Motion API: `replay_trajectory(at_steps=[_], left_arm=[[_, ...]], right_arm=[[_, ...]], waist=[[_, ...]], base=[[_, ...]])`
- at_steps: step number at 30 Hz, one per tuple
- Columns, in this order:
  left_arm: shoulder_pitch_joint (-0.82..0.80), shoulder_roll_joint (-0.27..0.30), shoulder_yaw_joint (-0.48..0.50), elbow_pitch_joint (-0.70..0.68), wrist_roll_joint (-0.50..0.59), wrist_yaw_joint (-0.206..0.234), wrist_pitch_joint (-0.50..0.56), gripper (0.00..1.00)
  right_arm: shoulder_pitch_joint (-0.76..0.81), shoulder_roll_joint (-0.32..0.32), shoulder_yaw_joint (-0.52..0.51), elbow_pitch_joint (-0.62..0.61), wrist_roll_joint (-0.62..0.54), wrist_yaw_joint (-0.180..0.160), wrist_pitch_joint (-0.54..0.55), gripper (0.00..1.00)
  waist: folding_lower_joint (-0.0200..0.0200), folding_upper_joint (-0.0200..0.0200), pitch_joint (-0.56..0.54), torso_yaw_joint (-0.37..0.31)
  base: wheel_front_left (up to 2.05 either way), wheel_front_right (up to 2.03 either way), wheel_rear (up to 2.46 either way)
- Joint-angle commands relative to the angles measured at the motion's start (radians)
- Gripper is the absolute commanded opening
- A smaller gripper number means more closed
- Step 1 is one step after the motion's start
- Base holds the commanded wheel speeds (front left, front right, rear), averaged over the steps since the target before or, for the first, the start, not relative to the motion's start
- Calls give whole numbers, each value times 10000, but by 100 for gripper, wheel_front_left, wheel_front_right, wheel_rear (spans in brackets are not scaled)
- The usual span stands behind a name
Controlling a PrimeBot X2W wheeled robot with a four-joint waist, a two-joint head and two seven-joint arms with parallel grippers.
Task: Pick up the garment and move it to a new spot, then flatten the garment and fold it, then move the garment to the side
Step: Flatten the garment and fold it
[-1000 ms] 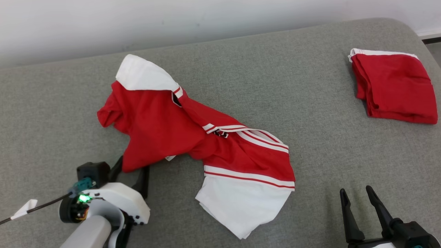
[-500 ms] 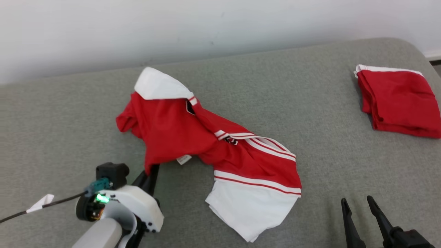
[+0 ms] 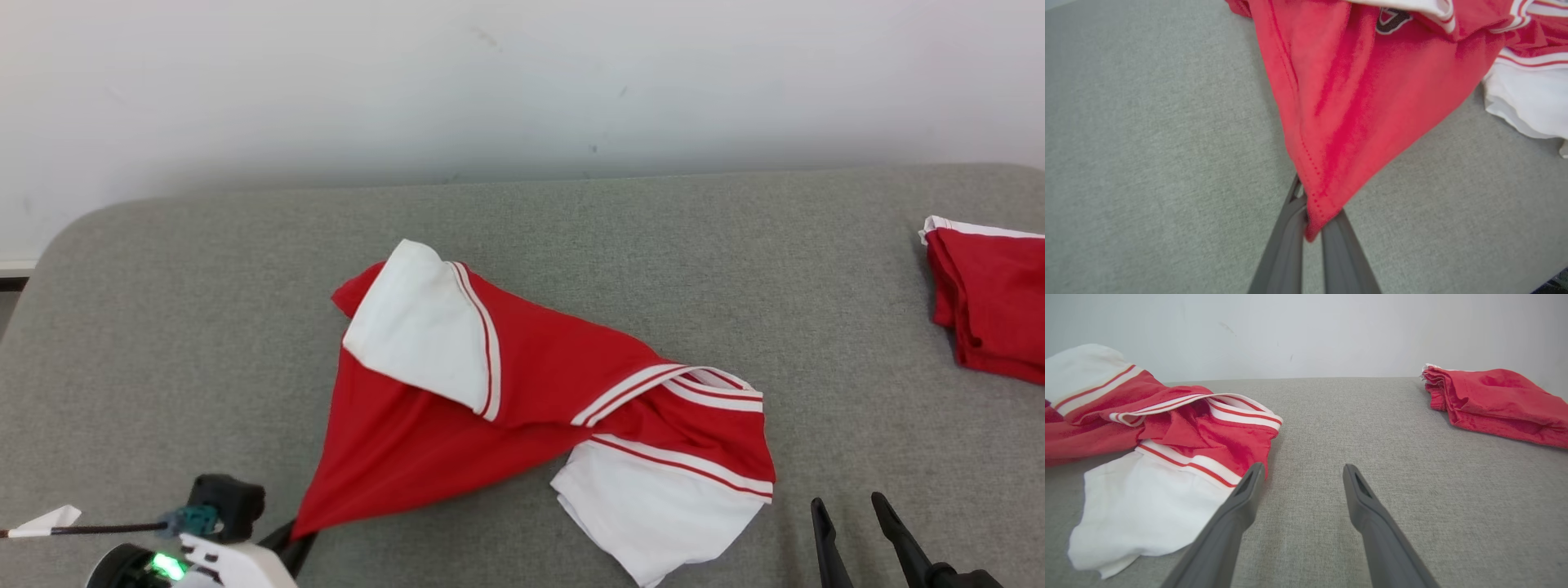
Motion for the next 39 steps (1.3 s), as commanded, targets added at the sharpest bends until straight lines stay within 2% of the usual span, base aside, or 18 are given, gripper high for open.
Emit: replay_trajectory(at_steps=[1, 6, 9, 11, 12, 13, 14, 18, 21, 28, 34, 36, 39], left_arm=[[288, 256, 52, -207, -38, 141, 132, 0], [1203, 1055, 164, -832, -228, 756, 620, 0], [1515, 1142, 307, -730, -219, 1102, 467, 0], [1606, 966, 376, -572, -245, 1294, 283, 0], [1648, 878, 398, -492, -283, 1365, 182, 27], [1716, 786, 438, -426, -363, 1424, 84, 71], [1814, 658, 519, -370, -514, 1502, 4, 100], [2239, 575, 885, -377, -862, 1831, -291, 100], [2588, 760, 1256, -603, -1003, 2201, -546, 100], [2201, 734, 1944, -2254, -884, 2674, -1184, 100], [1506, 95, 1658, -3042, -1087, 2476, -937, 100], [1375, 96, 1505, -2949, -934, 2418, -834, 100], [1005, -642, 1236, -2566, -1370, 2113, -714, 100]], right_arm=[[124, -13, -30, 21, 38, -22, -28, 100], [229, -8, -35, 29, 79, -22, -27, 100], [217, -4, -6, 56, 103, -22, -27, 100], [205, -2, 62, 90, 131, -22, -28, 100], [185, 0, 93, 101, 145, -22, -27, 100], [148, -1, 100, 107, 153, -22, -28, 100], [113, -6, 76, 96, 150, -22, -27, 100], [123, -24, -1, 13, 111, -22, -27, 100], [173, -51, -40, -22, 76, -22, -27, 100], [-24, -49, 34, -43, 36, -22, -27, 100], [-146, -39, 49, -56, 136, -22, -26, 100], [-164, -37, 96, -29, 115, -22, -26, 100], [-300, -33, 165, -14, 168, -22, -28, 100]], waist=[[0, 0, -69, 77], [0, 0, -89, 109], [0, 0, -39, 127], [0, 0, -30, 115], [0, 0, -26, 100], [0, 0, -25, 80], [0, 0, -29, 61], [0, 0, -43, 3], [0, 0, -26, -12], [0, 0, 212, -115], [0, 0, 450, -339], [0, 0, 496, -393], [0, 0, 661, -557]], base=[[0, 0, 0], [0, 0, 0], [0, 0, 0], [0, 0, 0], [0, 0, 0], [0, 0, 0], [0, 0, 0], [0, 0, 0], [0, 0, 0], [0, 0, 0], [0, 0, 0], [0, 0, 0], [0, 0, 0]])
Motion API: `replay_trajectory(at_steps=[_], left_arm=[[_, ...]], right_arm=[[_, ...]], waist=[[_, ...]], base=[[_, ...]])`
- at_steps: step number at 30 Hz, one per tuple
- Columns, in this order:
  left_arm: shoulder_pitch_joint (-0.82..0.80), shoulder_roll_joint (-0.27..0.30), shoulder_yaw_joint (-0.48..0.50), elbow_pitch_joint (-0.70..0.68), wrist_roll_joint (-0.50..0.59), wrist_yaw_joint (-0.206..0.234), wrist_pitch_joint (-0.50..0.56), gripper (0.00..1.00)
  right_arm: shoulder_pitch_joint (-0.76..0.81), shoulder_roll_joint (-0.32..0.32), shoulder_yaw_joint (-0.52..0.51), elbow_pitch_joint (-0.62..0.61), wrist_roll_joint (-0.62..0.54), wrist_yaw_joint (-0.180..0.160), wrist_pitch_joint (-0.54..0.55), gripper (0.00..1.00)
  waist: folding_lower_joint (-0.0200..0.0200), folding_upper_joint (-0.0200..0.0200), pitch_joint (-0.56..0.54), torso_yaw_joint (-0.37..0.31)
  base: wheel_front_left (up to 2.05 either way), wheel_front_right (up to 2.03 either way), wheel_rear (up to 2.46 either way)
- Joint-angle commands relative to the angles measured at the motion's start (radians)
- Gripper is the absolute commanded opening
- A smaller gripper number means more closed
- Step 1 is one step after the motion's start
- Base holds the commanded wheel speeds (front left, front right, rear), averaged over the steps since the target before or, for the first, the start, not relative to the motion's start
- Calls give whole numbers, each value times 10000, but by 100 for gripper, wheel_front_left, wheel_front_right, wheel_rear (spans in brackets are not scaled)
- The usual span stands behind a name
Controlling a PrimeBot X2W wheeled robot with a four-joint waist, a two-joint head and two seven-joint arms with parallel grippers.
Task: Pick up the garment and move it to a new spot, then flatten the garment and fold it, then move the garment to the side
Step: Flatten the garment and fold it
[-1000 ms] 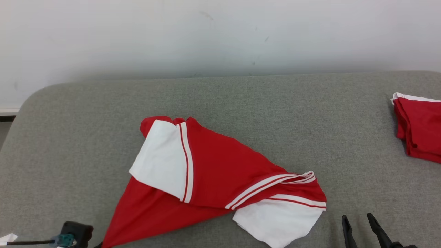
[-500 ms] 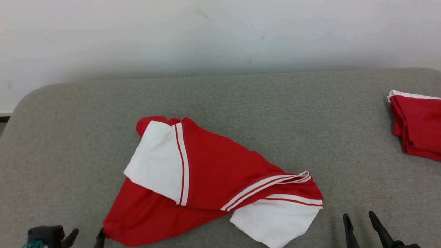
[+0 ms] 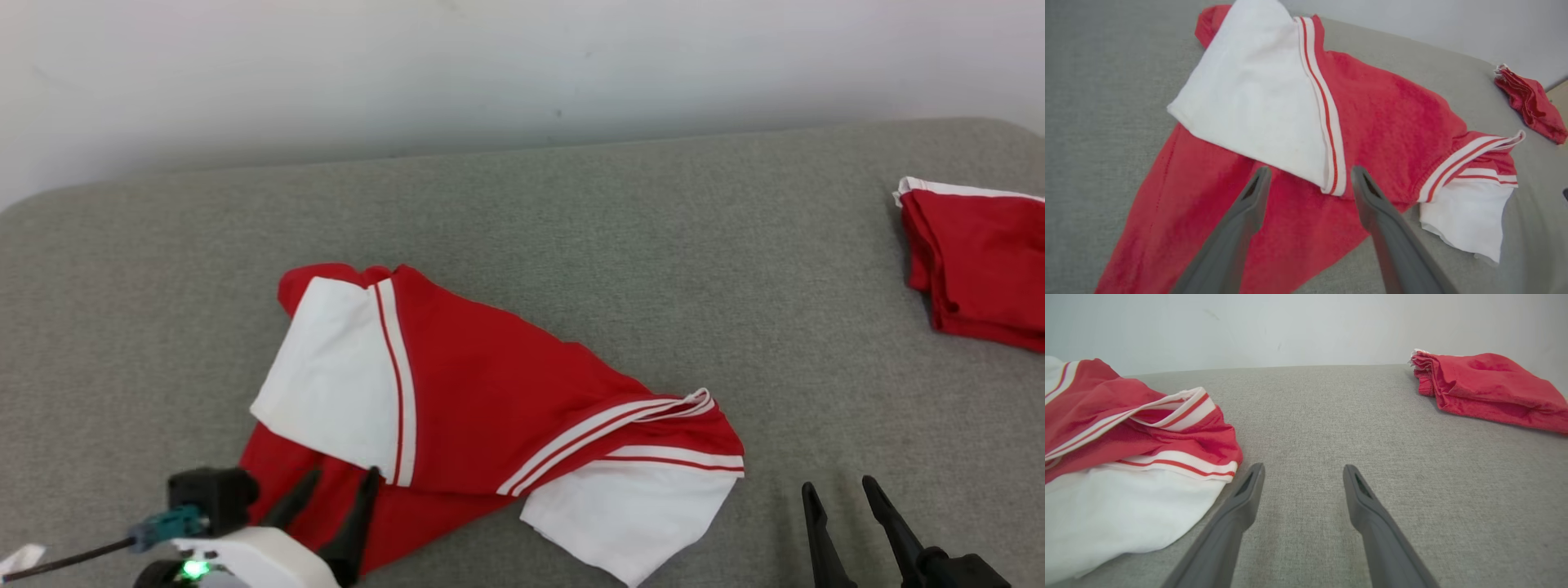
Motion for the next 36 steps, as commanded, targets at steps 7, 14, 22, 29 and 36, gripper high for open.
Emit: replay_trajectory(at_steps=[7, 14, 22, 29, 36], left_arm=[[-449, -860, -145, 1552, -429, -528, -305, 100], [-588, -1080, -204, 2555, -526, -900, -568, 100], [-1053, -1416, -365, 2956, -423, -1299, -790, 100], [-1176, -1657, -354, 2866, -603, -1611, -1023, 0], [-1253, -1367, -253, 1825, -702, -1738, -906, 0]], right_arm=[[-171, 3, 33, 10, 139, -22, -28, 100], [-230, 12, -38, 14, 106, -22, -26, 100], [-281, 15, 17, 54, 24, -22, -28, 100], [-182, 15, 28, 85, -8, -22, -26, 100], [-138, 14, 24, 84, 1, -22, -26, 100]], waist=[[0, -1, 362, -435], [0, -1, 519, -611], [0, -1, 469, -666], [0, -1, 365, -679], [0, -1, 316, -625]], base=[[0, 0, 0], [0, 0, 0], [0, 0, 0], [0, 0, 0], [0, 0, 0]])
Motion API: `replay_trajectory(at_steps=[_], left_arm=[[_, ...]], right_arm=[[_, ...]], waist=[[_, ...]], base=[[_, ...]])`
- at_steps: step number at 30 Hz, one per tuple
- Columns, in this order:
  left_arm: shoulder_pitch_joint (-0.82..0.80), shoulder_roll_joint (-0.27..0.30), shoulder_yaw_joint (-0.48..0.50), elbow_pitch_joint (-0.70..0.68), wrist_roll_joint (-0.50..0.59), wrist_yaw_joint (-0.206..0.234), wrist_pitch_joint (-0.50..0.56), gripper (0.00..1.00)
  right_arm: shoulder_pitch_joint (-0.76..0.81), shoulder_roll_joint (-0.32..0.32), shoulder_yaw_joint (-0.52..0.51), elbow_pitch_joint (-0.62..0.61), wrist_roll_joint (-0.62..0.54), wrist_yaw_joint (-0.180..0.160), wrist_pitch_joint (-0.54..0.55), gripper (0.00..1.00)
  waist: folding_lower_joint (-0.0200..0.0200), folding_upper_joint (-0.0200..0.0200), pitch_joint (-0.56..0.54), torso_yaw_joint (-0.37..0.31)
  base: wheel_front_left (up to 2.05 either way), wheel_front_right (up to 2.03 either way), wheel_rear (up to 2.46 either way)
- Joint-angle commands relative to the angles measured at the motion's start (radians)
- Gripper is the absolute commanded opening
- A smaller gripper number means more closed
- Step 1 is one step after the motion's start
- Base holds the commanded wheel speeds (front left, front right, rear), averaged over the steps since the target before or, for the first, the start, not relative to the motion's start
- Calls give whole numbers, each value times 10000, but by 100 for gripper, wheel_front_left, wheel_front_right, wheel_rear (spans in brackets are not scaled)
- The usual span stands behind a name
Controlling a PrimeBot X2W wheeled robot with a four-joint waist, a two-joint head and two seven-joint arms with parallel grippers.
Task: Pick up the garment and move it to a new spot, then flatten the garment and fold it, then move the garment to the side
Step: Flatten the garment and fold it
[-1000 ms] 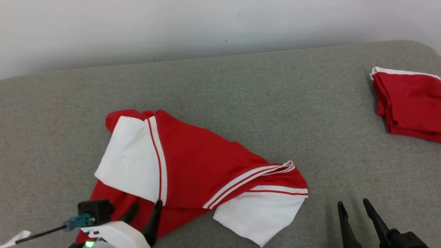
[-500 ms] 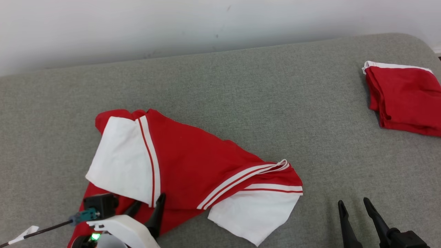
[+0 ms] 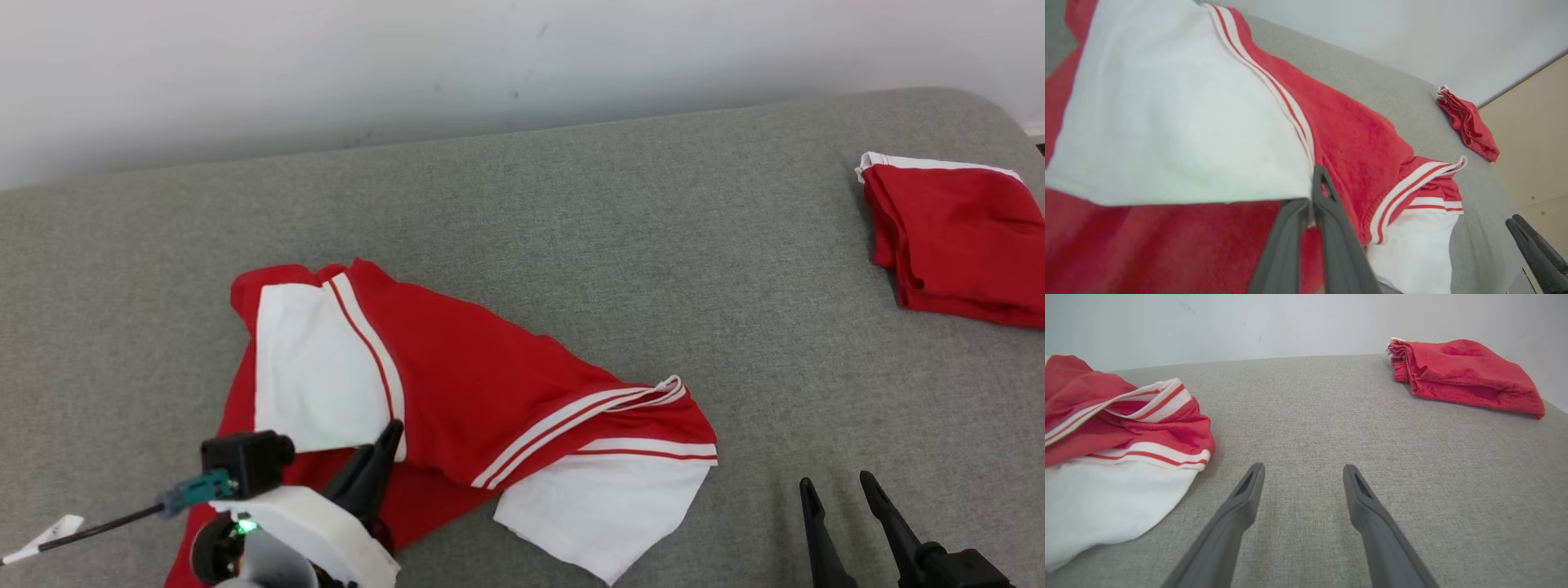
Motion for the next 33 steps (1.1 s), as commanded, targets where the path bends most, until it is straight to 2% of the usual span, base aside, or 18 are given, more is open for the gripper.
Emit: replay_trajectory(at_steps=[1, 7, 12, 17, 23, 28, 32, 33], left_arm=[[-26, 130, 133, -324, -149, 2, 22, 0], [-765, 593, 507, -1970, -458, -58, 749, 0], [-2892, 1086, 436, -1618, 115, -100, 2032, 0], [-5376, 1430, 430, -275, 710, -242, 3221, 0], [-7827, 1510, 31, 1757, 1699, -798, 3832, 0], [-9348, 1423, -625, 3405, 2870, -1387, 3517, 0], [-10135, 1391, -999, 4788, 3800, -1558, 2792, 0], [-10278, 1397, -1126, 5061, 3992, -1635, 2583, 11]], right_arm=[[36, -2, -33, -23, -100, -22, -26, 100], [-159, -4, 11, -46, -21, -22, -26, 100], [-560, -4, 305, -74, 341, -22, -26, 100], [-917, 3, 547, -125, 825, -22, -26, 100], [-1195, 6, 914, -48, 1407, -22, -26, 100], [-1449, 6, 1280, -56, 1846, -23, -26, 100], [-1554, 2, 1452, -54, 2006, -23, -26, 100], [-1568, 5, 1462, -54, 2037, -23, -26, 100]], waist=[[0, -1, -4, 3], [0, -1, 178, -67], [0, -1, 641, -546], [0, -1, 1261, -1324], [0, -1, 2013, -2210], [0, -1, 2529, -2851], [0, -1, 2798, -3192], [0, -1, 2831, -3240]], base=[[0, 0, 0], [0, 0, 0], [0, 0, 0], [0, 0, 0], [0, 0, 0], [0, 0, 0], [0, 0, 0], [0, 0, 0]])
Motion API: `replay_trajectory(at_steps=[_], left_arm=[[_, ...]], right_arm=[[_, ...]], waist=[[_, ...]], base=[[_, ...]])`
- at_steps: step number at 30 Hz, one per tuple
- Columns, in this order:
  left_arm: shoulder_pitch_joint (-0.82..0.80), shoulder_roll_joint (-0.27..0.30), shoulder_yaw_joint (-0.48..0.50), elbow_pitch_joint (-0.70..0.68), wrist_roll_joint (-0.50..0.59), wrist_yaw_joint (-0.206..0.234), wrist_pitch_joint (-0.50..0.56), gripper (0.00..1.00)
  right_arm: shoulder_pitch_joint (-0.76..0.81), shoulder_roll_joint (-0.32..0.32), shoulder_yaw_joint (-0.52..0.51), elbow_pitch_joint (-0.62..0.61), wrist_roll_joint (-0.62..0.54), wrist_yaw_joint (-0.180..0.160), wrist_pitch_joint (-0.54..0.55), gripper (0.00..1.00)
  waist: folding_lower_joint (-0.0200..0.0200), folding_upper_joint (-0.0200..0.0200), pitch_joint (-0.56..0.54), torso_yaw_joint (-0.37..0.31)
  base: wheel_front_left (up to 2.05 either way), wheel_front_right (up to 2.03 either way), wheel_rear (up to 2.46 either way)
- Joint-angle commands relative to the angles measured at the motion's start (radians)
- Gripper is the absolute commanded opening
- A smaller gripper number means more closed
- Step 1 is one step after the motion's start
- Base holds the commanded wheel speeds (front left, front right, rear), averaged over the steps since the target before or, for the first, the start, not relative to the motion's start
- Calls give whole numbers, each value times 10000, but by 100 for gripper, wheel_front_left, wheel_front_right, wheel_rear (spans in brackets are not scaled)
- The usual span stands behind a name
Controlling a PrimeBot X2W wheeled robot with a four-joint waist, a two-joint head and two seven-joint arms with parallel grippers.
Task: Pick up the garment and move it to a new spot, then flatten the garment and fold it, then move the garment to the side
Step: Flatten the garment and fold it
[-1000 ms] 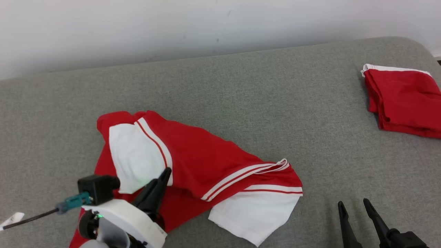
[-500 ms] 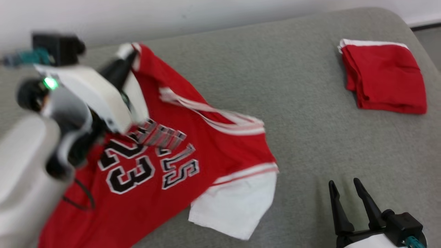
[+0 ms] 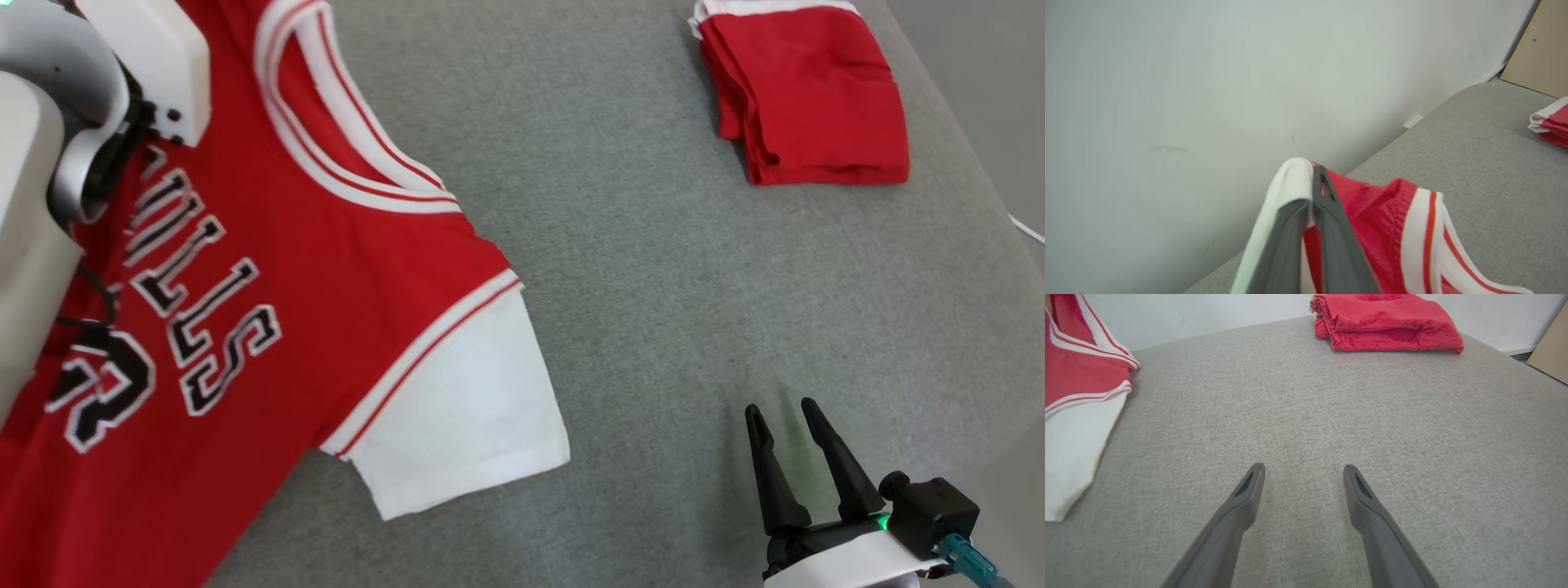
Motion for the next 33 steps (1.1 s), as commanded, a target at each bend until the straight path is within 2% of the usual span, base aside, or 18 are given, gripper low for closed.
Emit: replay_trajectory(at_steps=[1, 2, 3, 11, 15, 18, 24, 33], left_arm=[[-213, 74, -179, 351, 345, -136, -317, 43], [-279, 92, -266, 630, 503, -196, -512, 48], [-307, 115, -305, 934, 575, -231, -660, 100], [-28, -113, -237, 2165, 272, -407, -1491, 100], [375, -305, -91, 2179, -63, -474, -1872, 100], [910, -408, 70, 1871, -353, -312, -2278, 100], [2636, -513, 499, 672, -1067, 304, -2942, 100], [6304, -887, 550, -1761, -1753, 1668, -4000, 100]], right_arm=[[-113, -3, -8, -4, 74, -23, -26, 100], [-103, -3, -26, 0, 75, -23, -26, 100], [-90, 0, -43, 2, 75, -23, -26, 100], [-69, -3, -305, 44, -215, -23, -28, 100], [65, -6, -550, 47, -432, -23, -28, 100], [276, -7, -714, 76, -690, -23, -28, 100], [690, -14, -1044, 152, -1127, -23, -26, 100], [1604, -9, -1620, 221, -1718, -23, -28, 100]], waist=[[-1, 0, 263, -281], [-1, 0, 273, -294], [-1, 0, 276, -295], [-1, 0, -22, 150], [-1, 0, -446, 622], [-1, 0, -865, 1027], [-1, 0, -1768, 1807], [-1, 0, -3036, 2971]], base=[[0, 0, 0], [0, 0, 0], [0, 0, 0], [0, 0, 0], [0, 0, 0], [0, 0, 0], [0, 0, 0], [0, 0, 0]])
